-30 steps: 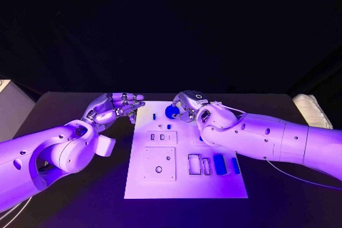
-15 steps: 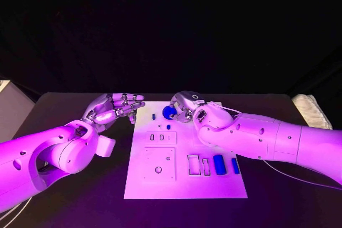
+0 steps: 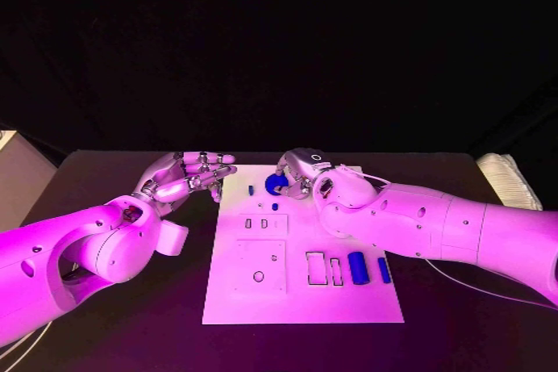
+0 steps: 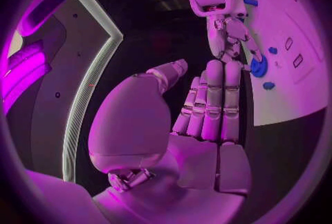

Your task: Assemble the parts on the task board

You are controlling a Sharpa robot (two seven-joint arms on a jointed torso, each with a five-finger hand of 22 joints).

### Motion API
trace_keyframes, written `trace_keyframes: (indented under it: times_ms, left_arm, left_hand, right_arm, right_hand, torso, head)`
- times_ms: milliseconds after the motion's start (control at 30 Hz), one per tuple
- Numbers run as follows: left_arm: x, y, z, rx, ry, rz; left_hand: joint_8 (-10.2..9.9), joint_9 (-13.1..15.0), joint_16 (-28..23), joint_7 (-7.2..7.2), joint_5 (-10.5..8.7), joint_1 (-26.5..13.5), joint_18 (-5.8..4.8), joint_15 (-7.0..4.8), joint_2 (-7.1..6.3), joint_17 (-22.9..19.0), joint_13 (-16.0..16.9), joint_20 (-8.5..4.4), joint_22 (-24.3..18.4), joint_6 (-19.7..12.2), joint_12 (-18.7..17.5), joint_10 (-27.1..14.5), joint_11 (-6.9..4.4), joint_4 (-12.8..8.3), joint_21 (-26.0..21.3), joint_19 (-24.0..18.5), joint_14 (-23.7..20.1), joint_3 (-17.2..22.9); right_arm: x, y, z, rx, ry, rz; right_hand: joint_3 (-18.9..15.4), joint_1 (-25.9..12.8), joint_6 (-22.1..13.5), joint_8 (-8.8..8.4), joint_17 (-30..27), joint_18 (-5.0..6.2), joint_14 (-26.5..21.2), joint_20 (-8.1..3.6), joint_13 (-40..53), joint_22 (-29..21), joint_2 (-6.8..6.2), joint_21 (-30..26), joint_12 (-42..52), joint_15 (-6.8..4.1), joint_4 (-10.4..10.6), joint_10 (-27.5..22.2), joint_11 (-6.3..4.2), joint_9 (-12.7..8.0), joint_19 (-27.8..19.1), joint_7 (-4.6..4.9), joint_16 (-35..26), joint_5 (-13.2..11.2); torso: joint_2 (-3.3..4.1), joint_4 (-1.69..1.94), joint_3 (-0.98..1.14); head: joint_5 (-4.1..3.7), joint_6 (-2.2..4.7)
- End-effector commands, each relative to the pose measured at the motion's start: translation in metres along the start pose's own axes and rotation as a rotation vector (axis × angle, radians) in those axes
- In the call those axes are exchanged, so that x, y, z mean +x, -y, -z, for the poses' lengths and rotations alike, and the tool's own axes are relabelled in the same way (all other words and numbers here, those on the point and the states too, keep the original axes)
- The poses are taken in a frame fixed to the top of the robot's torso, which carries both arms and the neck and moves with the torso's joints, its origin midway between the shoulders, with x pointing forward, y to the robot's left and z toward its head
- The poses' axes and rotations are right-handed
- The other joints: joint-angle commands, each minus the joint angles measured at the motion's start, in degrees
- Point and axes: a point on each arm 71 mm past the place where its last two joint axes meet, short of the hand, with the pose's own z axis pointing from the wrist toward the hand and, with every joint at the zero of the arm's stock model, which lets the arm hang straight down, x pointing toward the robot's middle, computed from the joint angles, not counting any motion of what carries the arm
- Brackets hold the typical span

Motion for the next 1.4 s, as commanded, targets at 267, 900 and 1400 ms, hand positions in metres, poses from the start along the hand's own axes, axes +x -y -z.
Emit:
trace_keyframes:
  times_ms: [267,900,1400]
  left_arm:
    - [0.002,0.001,-0.001,0.005,-0.019,0.009]
    - [0.001,0.001,0.000,0.002,-0.016,0.007]
    - [-0.005,0.001,0.001,0.001,-0.002,0.001]
  left_hand:
    - [0.2,0.1,0.2,0.37,0.15,-0.2,0.64,-0.02,0.39,-0.1,0.1,0.05,0.1,-0.1,0.3,-0.5,0.07,0.0,0.4,-0.2,-0.5,0.3]
    - [0.2,0.1,0.3,0.42,0.15,-0.2,0.66,0.00,0.39,-0.2,0.1,0.07,0.1,-0.2,0.4,-0.6,0.11,0.0,0.5,-0.4,-0.6,0.4]
    - [0.2,0.1,0.4,0.43,0.15,-0.2,0.65,0.00,0.40,-0.2,0.1,0.07,0.1,-0.2,0.4,-0.6,0.11,0.0,0.5,-0.4,-0.6,0.4]
  right_arm:
    - [0.004,0.001,-0.001,-0.003,-0.024,-0.012]
    - [0.010,0.011,0.007,-0.005,-0.131,-0.038]
    - [-0.024,0.050,0.032,0.020,0.085,-0.135]
  right_hand:
    - [-4.5,-4.3,-2.6,-1.85,12.0,-0.82,5.3,0.54,15.1,15.1,-0.43,0.3,0.2,0.71,3.2,6.1,0.83,-0.5,6.0,0.54,0.1,-1.1]
    - [-7.3,-11.5,-1.4,-1.85,12.7,-0.82,5.5,0.47,15.1,15.1,4.72,0.3,0.2,0.52,3.5,6.1,0.56,0.2,6.0,0.15,0.2,1.2]
    - [-6.3,-10.0,-1.9,-2.31,12.6,-0.82,5.4,0.38,15.1,15.1,3.99,0.3,0.2,0.50,3.0,6.1,0.59,0.2,6.0,0.27,0.2,1.4]
  torso:
    - [0.00,-0.06,0.07]
    - [0.00,-0.14,0.08]
    - [-0.13,-0.66,0.36]
  head:
    - [0.19,-0.13]
    - [0.33,-0.28]
    - [0.49,0.49]
